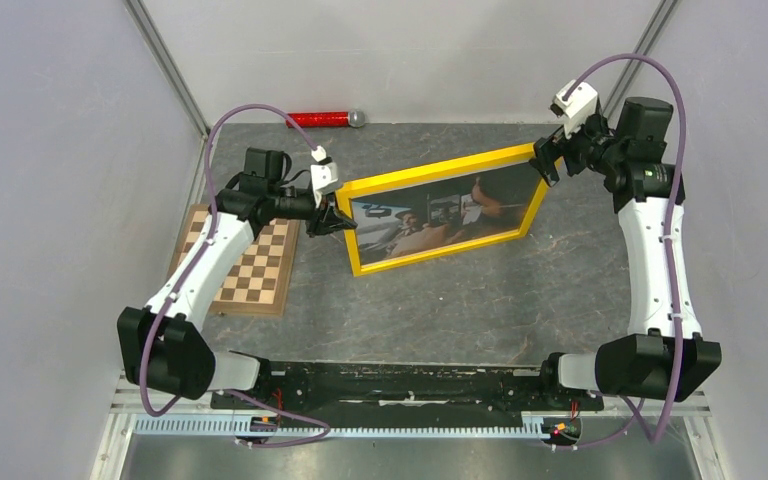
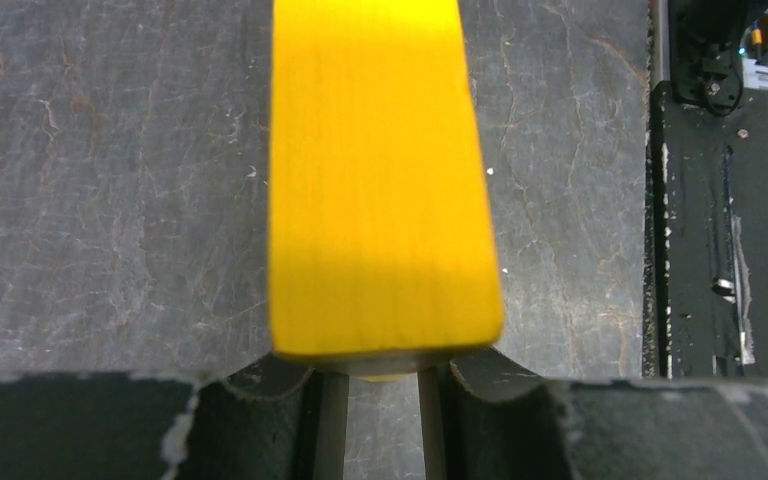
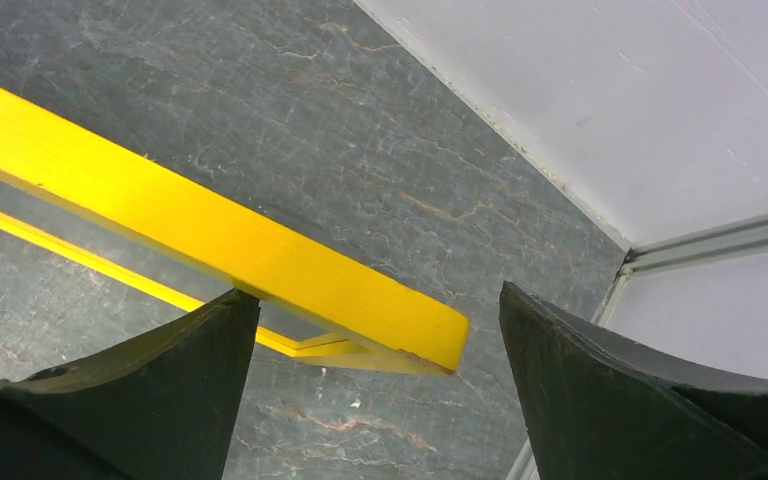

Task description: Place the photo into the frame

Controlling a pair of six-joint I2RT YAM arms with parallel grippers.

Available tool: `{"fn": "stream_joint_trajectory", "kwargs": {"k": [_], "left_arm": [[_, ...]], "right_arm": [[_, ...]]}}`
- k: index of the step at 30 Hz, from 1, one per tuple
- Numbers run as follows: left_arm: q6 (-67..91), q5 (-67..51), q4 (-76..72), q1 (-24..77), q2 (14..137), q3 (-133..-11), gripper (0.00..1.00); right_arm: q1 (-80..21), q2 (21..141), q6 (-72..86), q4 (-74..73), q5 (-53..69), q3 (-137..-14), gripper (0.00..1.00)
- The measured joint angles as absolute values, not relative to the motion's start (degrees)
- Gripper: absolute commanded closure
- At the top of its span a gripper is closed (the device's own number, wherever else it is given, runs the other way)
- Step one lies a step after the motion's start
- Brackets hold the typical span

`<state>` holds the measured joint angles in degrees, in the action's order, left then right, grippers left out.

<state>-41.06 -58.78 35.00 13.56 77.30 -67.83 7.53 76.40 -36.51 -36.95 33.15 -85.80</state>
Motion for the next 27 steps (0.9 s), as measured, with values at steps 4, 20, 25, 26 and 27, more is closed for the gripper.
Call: {"fn": "stream_joint_trajectory", "kwargs": {"k": [4, 20, 25, 26, 27], "left_arm": [[-36.6, -58.8, 32.0, 13.5, 76.3, -66.0, 0.98], [-16.8, -57.0, 22.7, 13.3, 76.0, -61.8, 0.98], [-12.8, -57.0, 21.4, 13.1, 77.6, -61.8, 0.98], [-11.8, -57.0, 21.0, 13.1, 77.8, -61.7, 0.98], [-11.1, -57.0, 20.6, 13.1, 78.1, -61.5, 0.98]], "right_arm": [[9.3, 76.2, -34.2, -35.7, 33.2, -85.3, 0.07], [10.0, 72.7, -27.0, -30.5, 37.6, -84.6, 0.10], [9.2, 71.6, -25.9, -29.0, 37.7, -81.3, 0.11], [8.9, 71.5, -25.8, -28.8, 37.7, -80.6, 0.11], [8.7, 71.4, -25.6, -28.6, 37.7, -80.0, 0.11]]}}
